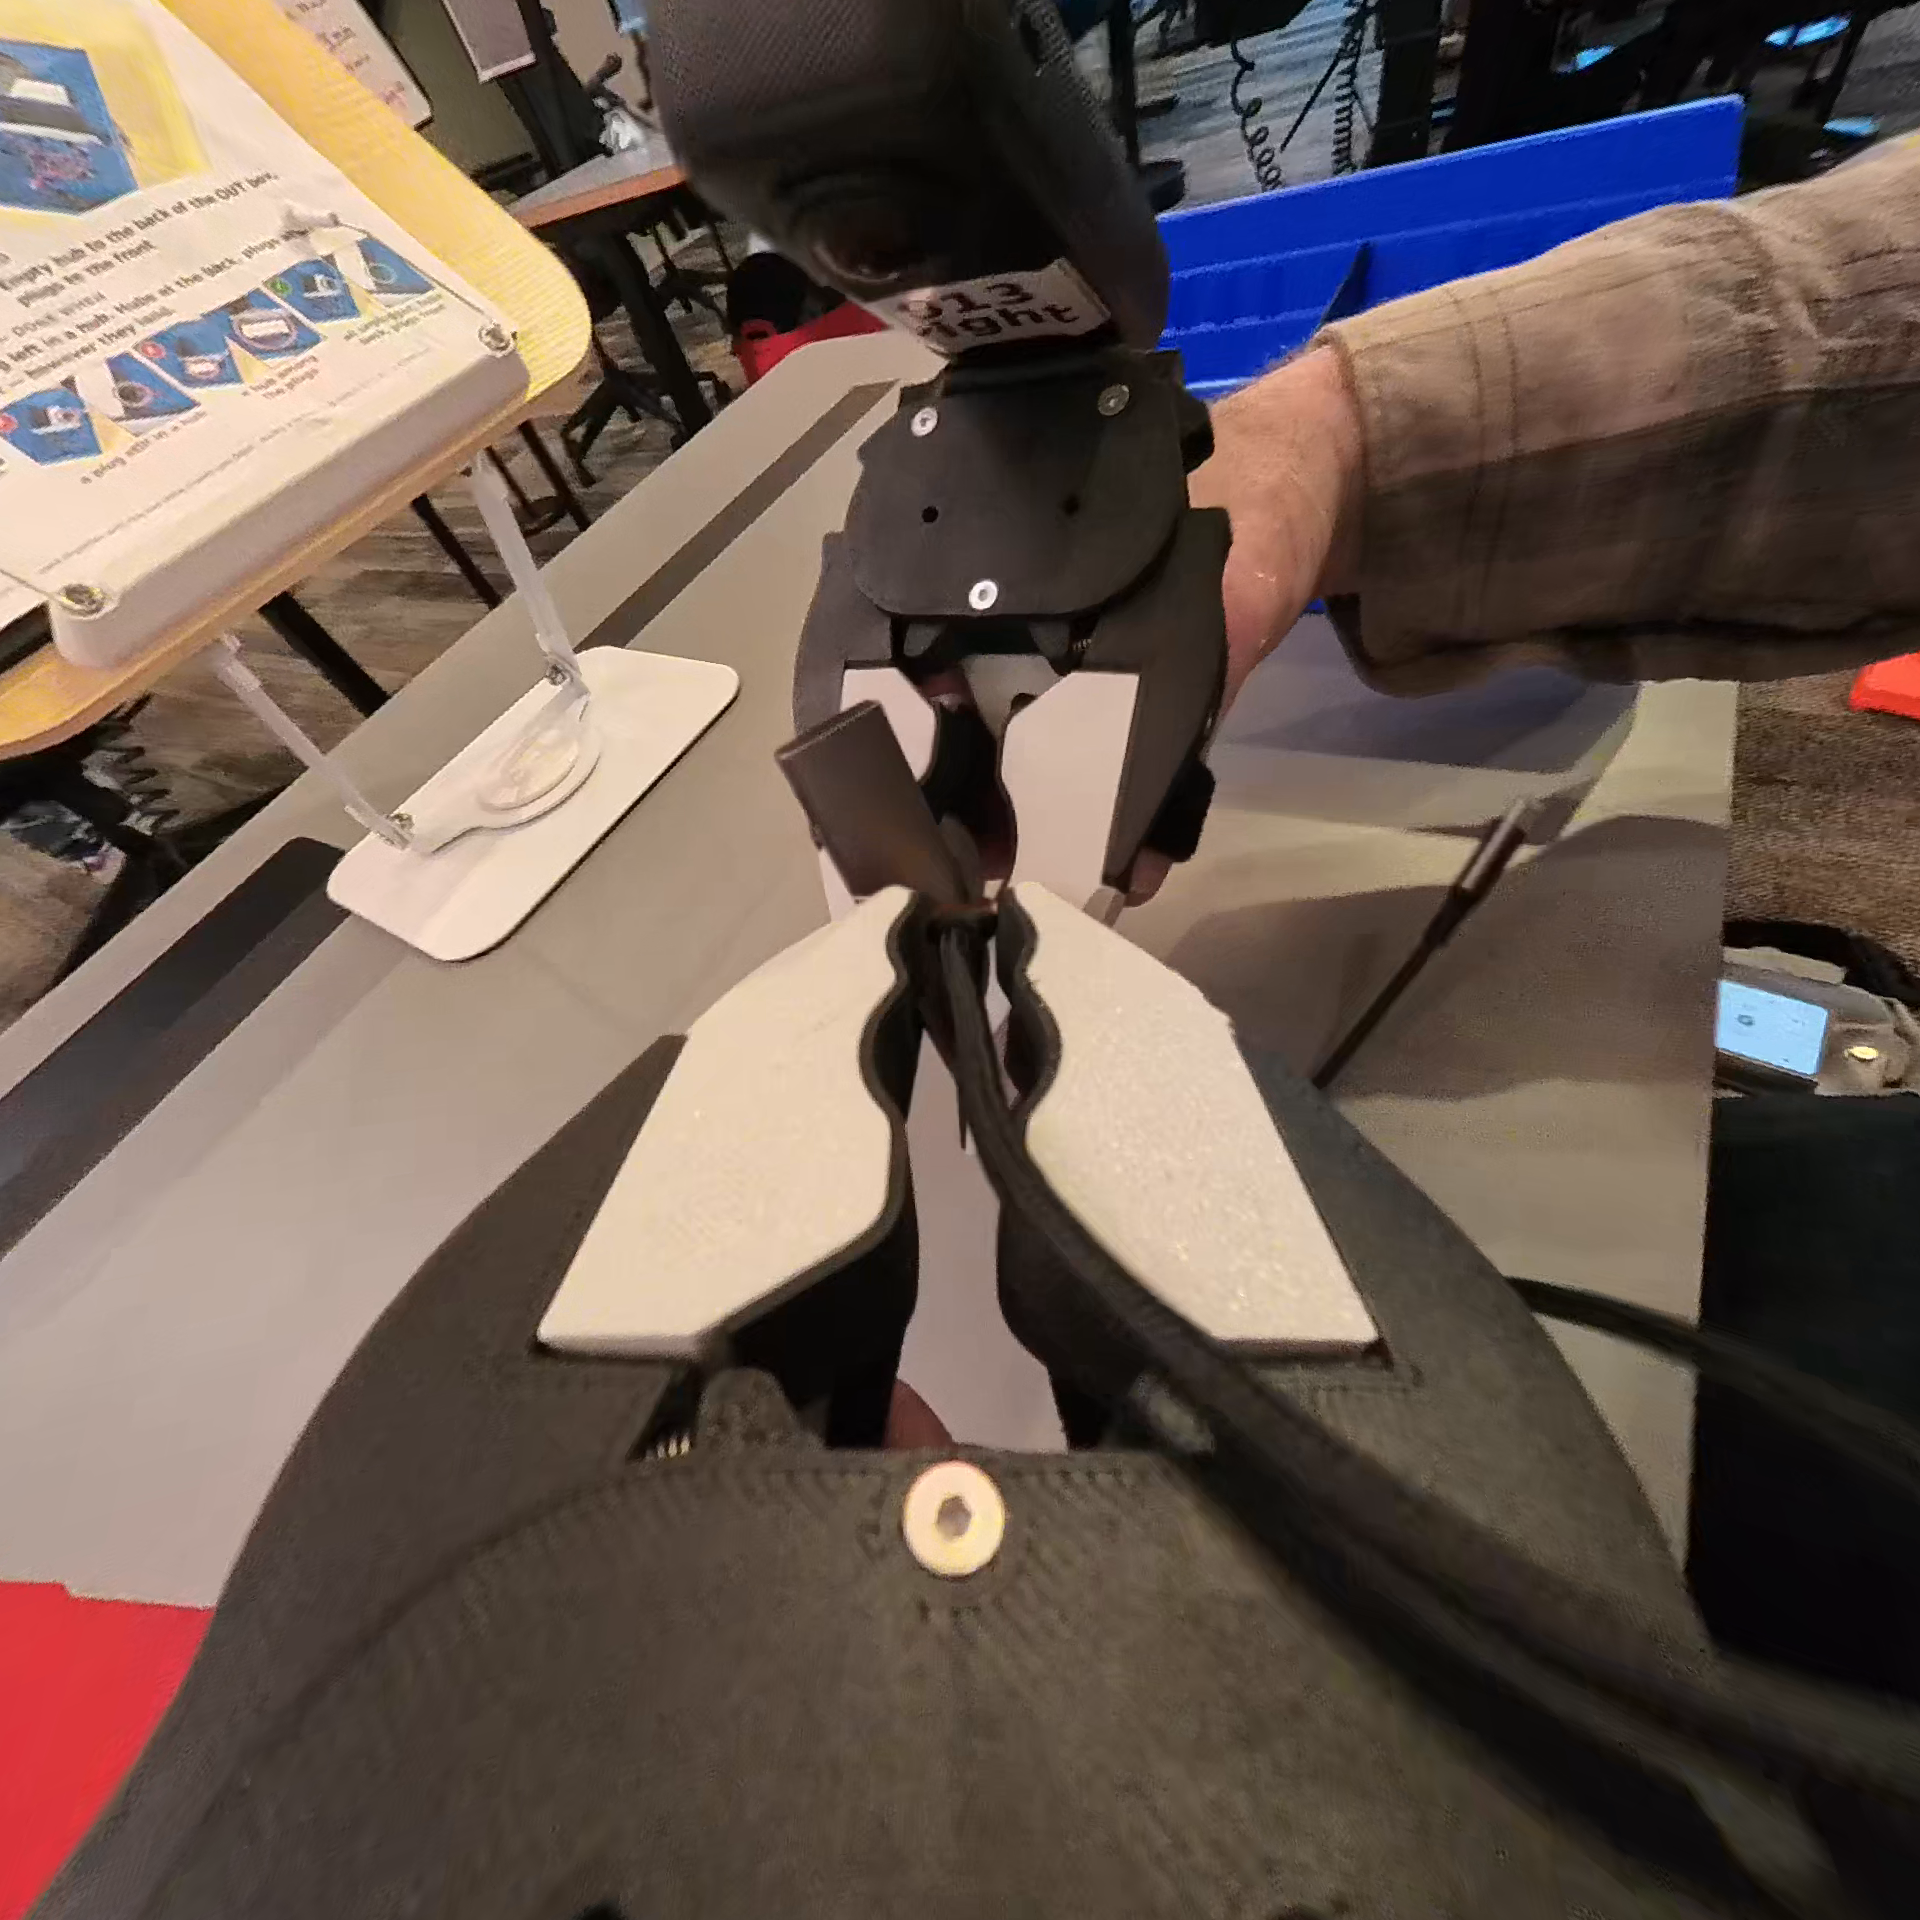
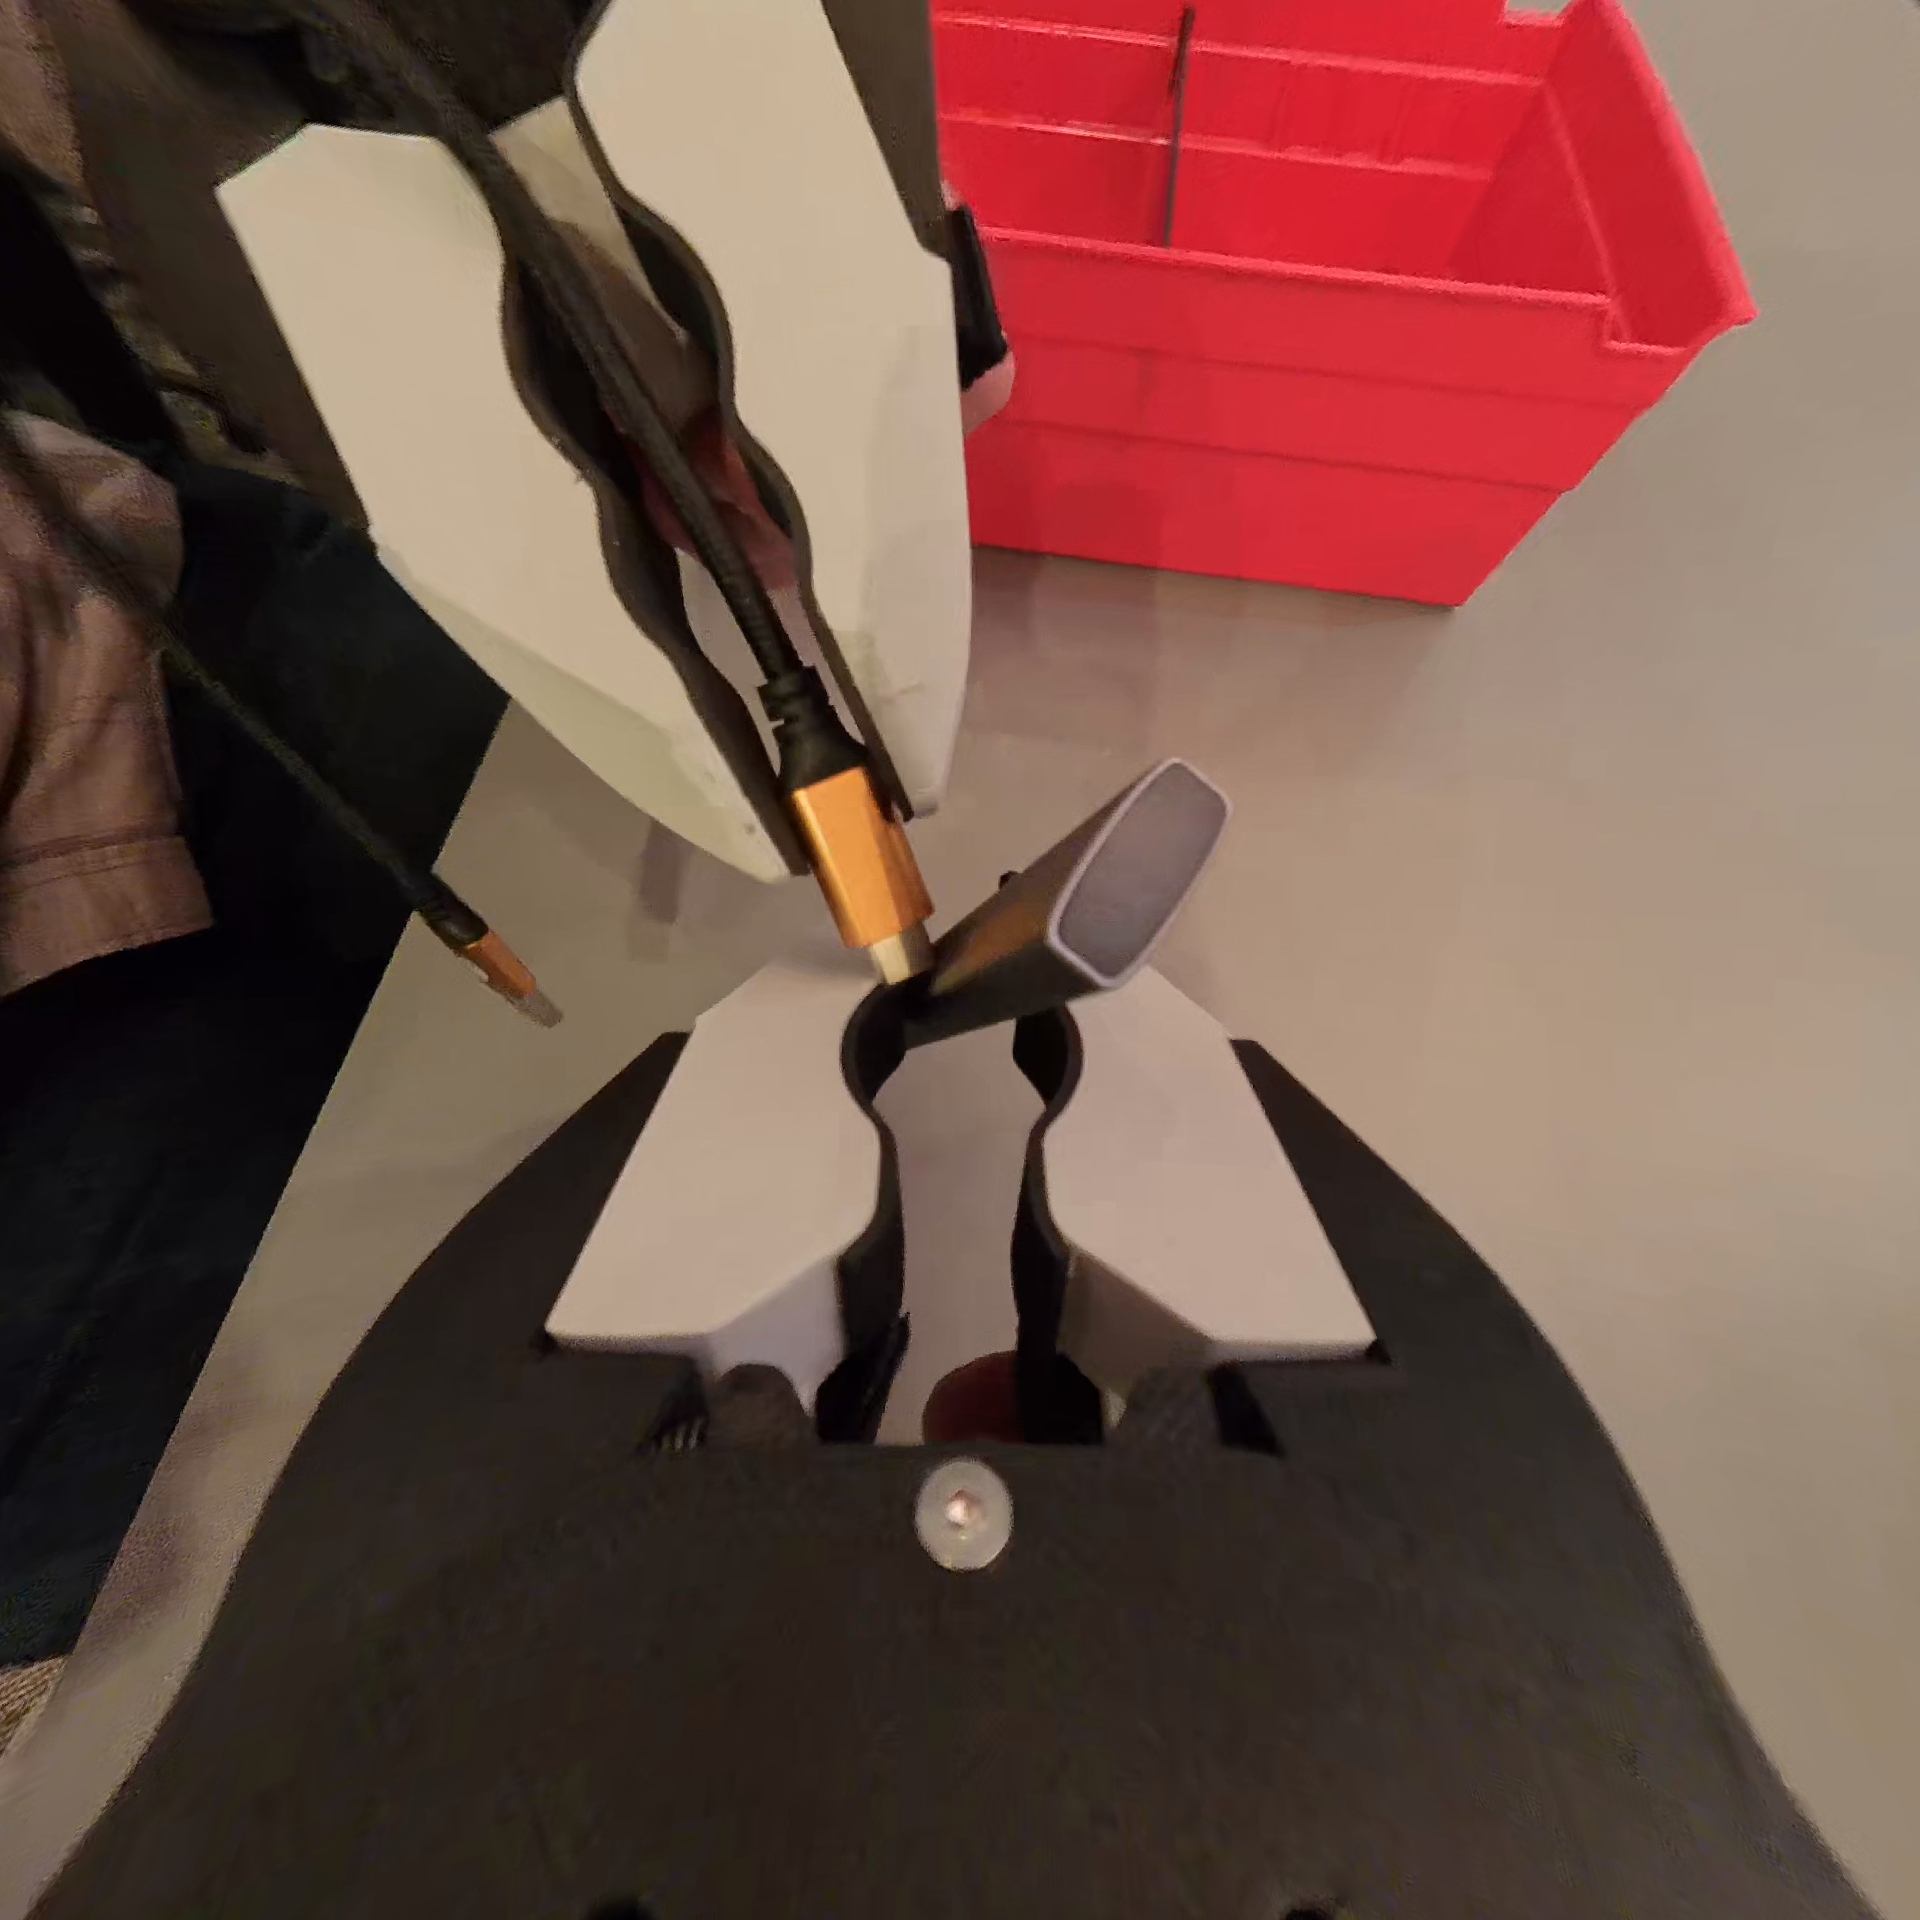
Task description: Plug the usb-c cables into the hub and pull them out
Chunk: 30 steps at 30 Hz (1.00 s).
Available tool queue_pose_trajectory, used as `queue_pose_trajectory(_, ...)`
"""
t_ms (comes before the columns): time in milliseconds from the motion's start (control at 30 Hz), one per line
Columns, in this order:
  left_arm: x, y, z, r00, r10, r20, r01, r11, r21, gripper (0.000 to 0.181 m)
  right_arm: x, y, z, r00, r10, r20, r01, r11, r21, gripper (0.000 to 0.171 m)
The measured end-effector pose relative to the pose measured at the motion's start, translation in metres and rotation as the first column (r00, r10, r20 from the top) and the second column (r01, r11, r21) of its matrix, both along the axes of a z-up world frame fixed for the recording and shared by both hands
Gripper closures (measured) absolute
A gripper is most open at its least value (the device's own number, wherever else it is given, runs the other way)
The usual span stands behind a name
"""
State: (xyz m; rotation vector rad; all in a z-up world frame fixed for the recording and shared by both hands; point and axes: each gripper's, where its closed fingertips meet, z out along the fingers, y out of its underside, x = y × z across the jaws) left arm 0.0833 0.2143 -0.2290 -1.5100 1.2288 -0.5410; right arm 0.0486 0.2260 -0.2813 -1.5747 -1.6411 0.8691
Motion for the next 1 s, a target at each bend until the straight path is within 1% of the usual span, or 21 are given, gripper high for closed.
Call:
queue_pose_trajectory(67, -0.002, 0.003, 0.000, 1.000, 0.023, -0.010, -0.023, 1.000, 0.003, 0.170, 0.001, 0.005, 0.001, 1.000, -0.031, -0.005, 0.031, 0.999, 0.014, 0.162)
queue_pose_trajectory(200, -0.004, 0.009, 0.004, 0.998, 0.064, 0.017, -0.064, 0.998, 0.012, 0.169, -0.005, 0.013, 0.008, 0.988, -0.138, -0.073, 0.133, 0.988, -0.078, 0.162)
queue_pose_trajectory(300, -0.005, 0.010, 0.003, 0.997, 0.076, 0.030, -0.076, 0.997, 0.004, 0.169, -0.006, 0.014, 0.007, 0.982, -0.166, -0.085, 0.160, 0.984, -0.075, 0.164)
queue_pose_trajectory(333, -0.004, 0.009, 0.003, 0.997, 0.071, 0.031, -0.071, 0.997, 0.005, 0.170, -0.005, 0.016, 0.008, 0.981, -0.170, -0.089, 0.166, 0.985, -0.050, 0.164)
queue_pose_trajectory(400, -0.006, 0.010, 0.007, 0.997, 0.072, 0.026, -0.073, 0.997, 0.029, 0.169, 0.000, 0.020, 0.011, 0.981, -0.175, -0.086, 0.179, 0.983, 0.035, 0.164)
queue_pose_trajectory(467, -0.010, 0.011, 0.015, 0.997, 0.071, 0.030, -0.073, 0.996, 0.045, 0.170, 0.008, 0.029, 0.012, 0.979, -0.198, -0.040, 0.202, 0.966, 0.160, 0.165)
queue_pose_trajectory(600, -0.019, 0.017, 0.028, 0.995, 0.088, 0.056, -0.090, 0.995, 0.048, 0.170, 0.016, 0.032, 0.028, 0.985, -0.171, -0.022, 0.166, 0.909, 0.382, 0.165)
queue_pose_trajectory(667, -0.022, 0.019, 0.031, 0.994, 0.096, 0.059, -0.099, 0.994, 0.054, 0.170, 0.018, 0.034, 0.039, 0.985, -0.164, -0.048, 0.167, 0.861, 0.480, 0.165)
queue_pose_trajectory(700, -0.023, 0.019, 0.033, 0.993, 0.099, 0.058, -0.102, 0.993, 0.060, 0.170, 0.019, 0.036, 0.041, 0.986, -0.165, -0.037, 0.159, 0.832, 0.531, 0.165)
queue_pose_trajectory(767, -0.023, 0.019, 0.037, 0.993, 0.098, 0.065, -0.102, 0.992, 0.068, 0.170, 0.023, 0.041, 0.046, 0.982, -0.188, -0.003, 0.145, 0.746, 0.650, 0.165)
queue_pose_trajectory(833, -0.022, 0.017, 0.040, 0.993, 0.097, 0.071, -0.103, 0.992, 0.077, 0.170, 0.024, 0.041, 0.048, 0.981, -0.189, 0.038, 0.100, 0.671, 0.734, 0.165)
queue_pose_trajectory(933, -0.019, 0.014, 0.043, 0.993, 0.086, 0.079, -0.093, 0.992, 0.085, 0.170, 0.020, 0.038, 0.052, 0.980, -0.184, 0.071, 0.055, 0.598, 0.800, 0.165)
queue_pose_trajectory(1000, -0.016, 0.010, 0.043, 0.995, 0.073, 0.075, -0.079, 0.993, 0.091, 0.170, 0.016, 0.036, 0.052, 0.979, -0.182, 0.092, 0.032, 0.584, 0.811, 0.165)
